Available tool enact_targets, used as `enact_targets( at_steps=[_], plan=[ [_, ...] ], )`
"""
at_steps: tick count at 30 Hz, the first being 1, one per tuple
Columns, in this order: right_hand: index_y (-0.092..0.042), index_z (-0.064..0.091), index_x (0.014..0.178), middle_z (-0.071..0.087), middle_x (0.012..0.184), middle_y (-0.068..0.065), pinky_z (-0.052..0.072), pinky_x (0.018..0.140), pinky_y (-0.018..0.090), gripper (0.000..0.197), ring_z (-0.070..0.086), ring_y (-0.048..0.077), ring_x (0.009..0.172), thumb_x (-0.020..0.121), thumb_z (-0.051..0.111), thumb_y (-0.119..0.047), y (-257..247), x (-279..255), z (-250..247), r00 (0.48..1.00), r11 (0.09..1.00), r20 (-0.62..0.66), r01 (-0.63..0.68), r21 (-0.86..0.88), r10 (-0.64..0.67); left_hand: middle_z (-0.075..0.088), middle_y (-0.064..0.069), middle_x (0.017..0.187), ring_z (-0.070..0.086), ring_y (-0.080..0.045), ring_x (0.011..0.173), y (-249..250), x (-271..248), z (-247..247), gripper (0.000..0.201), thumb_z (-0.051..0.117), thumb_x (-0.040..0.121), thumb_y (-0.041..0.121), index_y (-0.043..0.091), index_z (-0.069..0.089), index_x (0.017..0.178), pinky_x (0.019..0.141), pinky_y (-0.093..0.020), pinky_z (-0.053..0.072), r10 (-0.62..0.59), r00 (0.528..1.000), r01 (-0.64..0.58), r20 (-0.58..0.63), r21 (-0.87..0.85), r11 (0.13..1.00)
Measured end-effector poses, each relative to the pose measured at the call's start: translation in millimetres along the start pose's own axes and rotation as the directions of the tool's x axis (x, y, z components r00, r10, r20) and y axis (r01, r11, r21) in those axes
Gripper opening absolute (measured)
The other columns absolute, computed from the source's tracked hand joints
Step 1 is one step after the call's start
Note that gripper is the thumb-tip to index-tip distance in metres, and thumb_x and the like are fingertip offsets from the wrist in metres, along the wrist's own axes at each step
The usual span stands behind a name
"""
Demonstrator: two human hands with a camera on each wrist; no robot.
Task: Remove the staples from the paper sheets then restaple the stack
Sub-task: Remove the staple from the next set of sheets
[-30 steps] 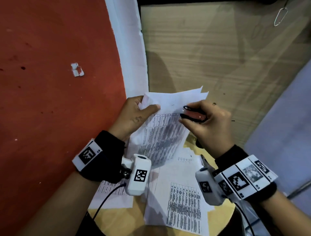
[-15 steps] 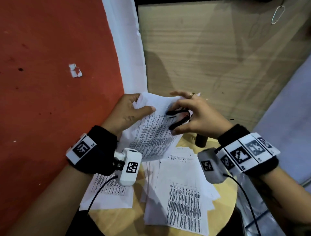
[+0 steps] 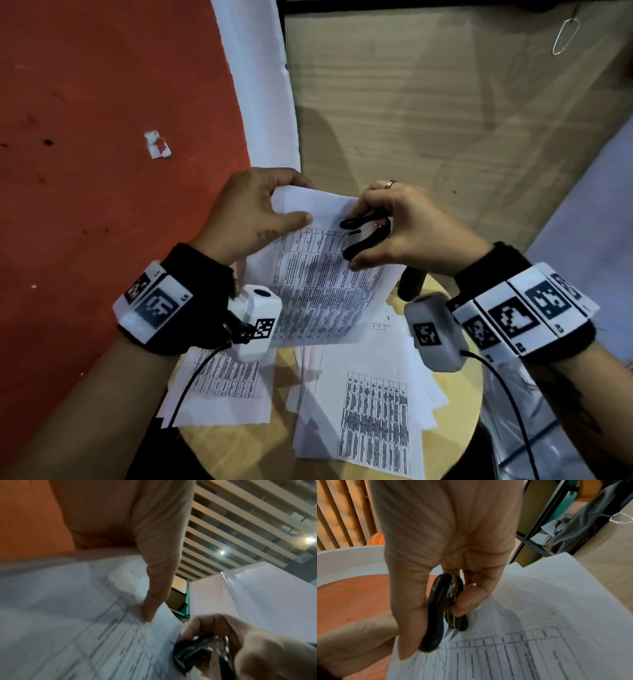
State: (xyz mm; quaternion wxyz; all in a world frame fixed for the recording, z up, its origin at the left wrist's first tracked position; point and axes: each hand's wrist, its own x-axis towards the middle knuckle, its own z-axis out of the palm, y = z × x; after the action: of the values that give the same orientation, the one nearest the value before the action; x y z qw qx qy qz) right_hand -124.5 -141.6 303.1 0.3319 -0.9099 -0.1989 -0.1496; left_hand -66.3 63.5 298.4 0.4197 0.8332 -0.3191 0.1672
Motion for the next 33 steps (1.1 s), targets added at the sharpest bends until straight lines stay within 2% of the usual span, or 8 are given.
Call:
enact_targets(
  at_steps=[5, 8, 11, 16, 18, 21, 25, 33],
  plan=[
    [-0.017, 0.070, 0.085, 0.060, 0.086, -0.002, 0.051, 0.081, 0.040, 0.043, 0.062, 0.014, 0.084, 0.048, 0.091, -0.020, -8.1, -2.9, -2.7, 0.999, 0.999, -0.004, 0.033, -0.013, -0.033, 0.071, 0.007, 0.098, 0.064, -0.017, 0.098, 20.8, 2.4, -10.6, 0.055, 0.067, 0.056, 0.058, 0.034, 0.067, 0.106, 0.086, -0.040, 0.050, 0.066, 0.994, -0.084, 0.082, 0.245, 0.966],
    [-0.015, 0.070, 0.086, 0.059, 0.085, -0.001, 0.051, 0.080, 0.040, 0.044, 0.062, 0.015, 0.083, 0.048, 0.092, -0.019, -11.6, -3.5, -3.2, 0.997, 0.997, -0.018, 0.073, -0.017, -0.073, 0.061, 0.009, 0.070, 0.063, -0.025, 0.085, 37.0, 8.7, -4.5, 0.045, 0.069, 0.058, 0.061, 0.034, 0.069, 0.094, 0.073, -0.039, 0.049, 0.090, 0.988, -0.139, 0.129, 0.449, 0.883],
    [-0.016, 0.070, 0.089, 0.057, 0.088, 0.000, 0.050, 0.079, 0.035, 0.047, 0.061, 0.015, 0.083, 0.048, 0.091, -0.022, -7.8, -7.5, -1.8, 0.991, 0.994, -0.084, 0.109, 0.006, -0.108, 0.052, 0.010, 0.056, 0.060, -0.030, 0.072, 36.6, 15.9, -4.9, 0.030, 0.069, 0.057, 0.053, 0.029, 0.070, 0.075, 0.064, -0.036, 0.046, 0.033, 0.972, -0.110, 0.232, 0.328, 0.938],
    [-0.006, 0.066, 0.097, 0.063, 0.104, 0.006, 0.048, 0.074, 0.036, 0.037, 0.060, 0.024, 0.092, 0.063, 0.073, -0.018, 0.5, -20.1, 12.0, 0.872, 0.937, -0.377, 0.218, -0.274, -0.313, 0.064, 0.000, 0.059, 0.050, -0.002, 0.052, 29.6, 17.1, -6.3, 0.014, 0.076, 0.060, 0.039, 0.028, 0.069, 0.066, 0.052, -0.021, 0.035, -0.021, 0.939, -0.002, 0.343, 0.067, 0.998],
    [-0.006, 0.068, 0.098, 0.066, 0.104, 0.006, 0.052, 0.066, 0.036, 0.036, 0.062, 0.029, 0.090, 0.064, 0.071, -0.017, 2.9, -22.2, 17.5, 0.841, 0.870, -0.364, 0.225, -0.439, -0.401, 0.066, -0.004, 0.063, 0.051, 0.000, 0.052, 27.7, 17.0, -4.7, 0.015, 0.076, 0.062, 0.035, 0.024, 0.072, 0.070, 0.051, -0.018, 0.036, -0.046, 0.927, 0.044, 0.373, 0.015, 0.999],
    [-0.008, 0.070, 0.096, 0.068, 0.100, 0.005, 0.053, 0.060, 0.036, 0.034, 0.064, 0.029, 0.086, 0.063, 0.073, -0.015, 3.1, -19.9, 20.2, 0.816, 0.842, -0.367, 0.244, -0.482, -0.447, 0.072, -0.012, 0.076, 0.055, -0.004, 0.059, 26.9, 16.8, -3.8, 0.018, 0.079, 0.064, 0.030, 0.020, 0.074, 0.078, 0.054, -0.017, 0.040, -0.066, 0.911, 0.099, 0.406, -0.062, 0.993],
    [-0.007, 0.070, 0.094, 0.069, 0.098, 0.004, 0.053, 0.057, 0.039, 0.029, 0.063, 0.031, 0.083, 0.066, 0.074, -0.013, 2.2, -15.7, 20.8, 0.819, 0.825, -0.322, 0.287, -0.487, -0.475, 0.066, 0.001, 0.066, 0.052, -0.001, 0.053, 28.0, 16.7, -1.9, 0.010, 0.080, 0.072, 0.016, 0.023, 0.073, 0.074, 0.050, -0.014, 0.036, -0.079, 0.908, 0.135, 0.411, -0.110, 0.985],
    [-0.004, 0.066, 0.091, 0.066, 0.093, 0.008, 0.051, 0.048, 0.044, 0.023, 0.058, 0.035, 0.079, 0.069, 0.071, -0.011, 2.2, -11.6, 19.1, 0.835, 0.793, -0.230, 0.334, -0.509, -0.500, 0.062, 0.012, 0.053, 0.051, 0.002, 0.049, 29.2, 14.6, 1.5, 0.027, 0.076, 0.074, 0.006, 0.028, 0.070, 0.059, 0.048, -0.010, 0.036, -0.084, 0.900, 0.172, 0.427, -0.170, 0.970]
  ],
)
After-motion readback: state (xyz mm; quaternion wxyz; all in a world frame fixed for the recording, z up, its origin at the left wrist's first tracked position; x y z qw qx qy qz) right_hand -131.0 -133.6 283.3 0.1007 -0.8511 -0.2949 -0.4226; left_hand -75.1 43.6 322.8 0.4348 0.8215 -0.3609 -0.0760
